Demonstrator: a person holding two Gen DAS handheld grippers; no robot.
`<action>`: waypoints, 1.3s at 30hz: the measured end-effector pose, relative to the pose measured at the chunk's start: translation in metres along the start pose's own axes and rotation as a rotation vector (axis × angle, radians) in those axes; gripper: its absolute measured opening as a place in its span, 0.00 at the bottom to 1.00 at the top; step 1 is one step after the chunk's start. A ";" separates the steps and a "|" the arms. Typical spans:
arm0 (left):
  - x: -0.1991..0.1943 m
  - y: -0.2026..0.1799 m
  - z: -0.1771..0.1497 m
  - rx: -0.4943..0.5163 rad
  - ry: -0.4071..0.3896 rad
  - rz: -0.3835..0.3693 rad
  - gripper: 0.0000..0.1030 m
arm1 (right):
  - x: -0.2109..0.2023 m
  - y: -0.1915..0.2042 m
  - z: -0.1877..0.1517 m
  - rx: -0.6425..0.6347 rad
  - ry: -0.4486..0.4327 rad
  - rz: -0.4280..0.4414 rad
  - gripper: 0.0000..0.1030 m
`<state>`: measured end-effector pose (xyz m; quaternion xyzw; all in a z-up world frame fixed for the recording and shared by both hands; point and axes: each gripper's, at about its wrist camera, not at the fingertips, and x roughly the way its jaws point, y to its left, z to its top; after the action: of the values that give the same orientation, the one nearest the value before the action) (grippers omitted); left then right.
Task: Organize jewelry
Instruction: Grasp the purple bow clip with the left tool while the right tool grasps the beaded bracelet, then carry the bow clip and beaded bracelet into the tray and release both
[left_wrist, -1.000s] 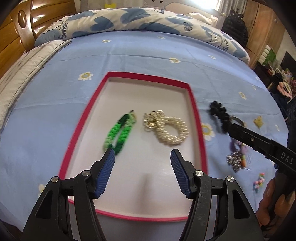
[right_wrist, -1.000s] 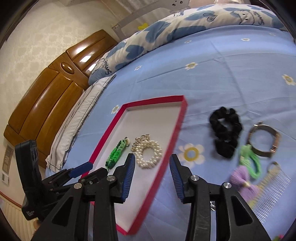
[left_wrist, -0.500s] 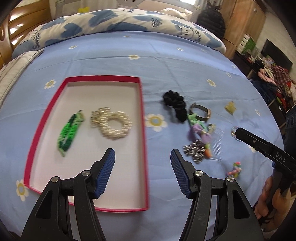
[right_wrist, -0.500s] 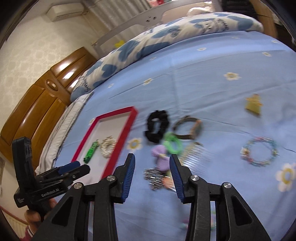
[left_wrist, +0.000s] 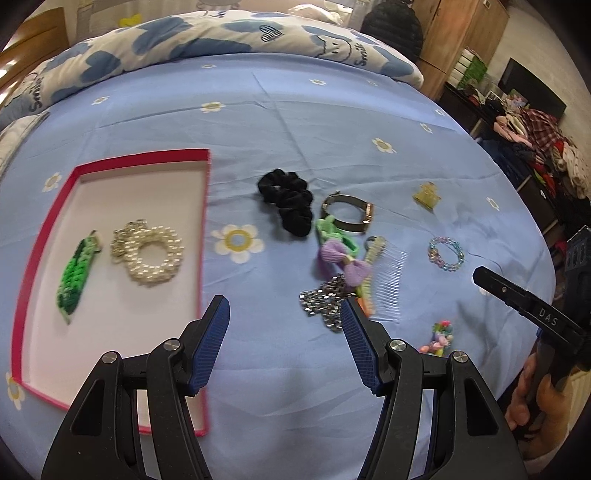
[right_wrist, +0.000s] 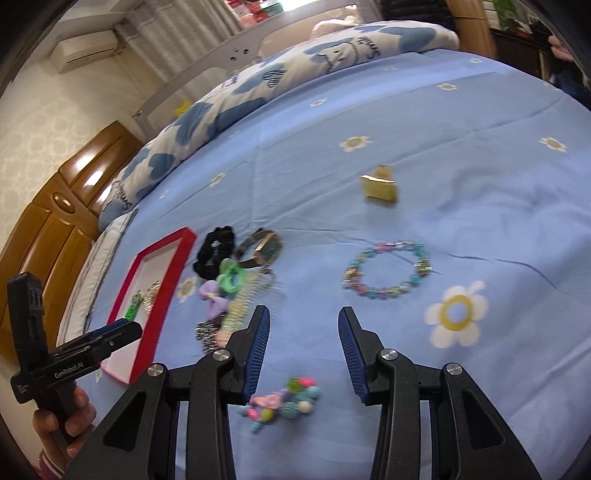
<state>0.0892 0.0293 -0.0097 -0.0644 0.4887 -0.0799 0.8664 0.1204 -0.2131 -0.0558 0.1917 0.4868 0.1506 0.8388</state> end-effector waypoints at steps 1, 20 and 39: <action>0.002 -0.003 0.001 0.004 0.003 -0.003 0.60 | -0.001 -0.004 0.000 0.004 -0.003 -0.006 0.40; 0.076 -0.027 0.032 -0.011 0.101 -0.068 0.51 | 0.037 -0.035 0.022 -0.032 0.046 -0.152 0.57; 0.025 -0.008 0.024 -0.032 0.001 -0.105 0.11 | 0.023 -0.020 0.024 -0.043 -0.015 -0.073 0.07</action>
<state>0.1219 0.0175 -0.0164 -0.1037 0.4862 -0.1174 0.8597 0.1542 -0.2248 -0.0714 0.1567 0.4838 0.1288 0.8513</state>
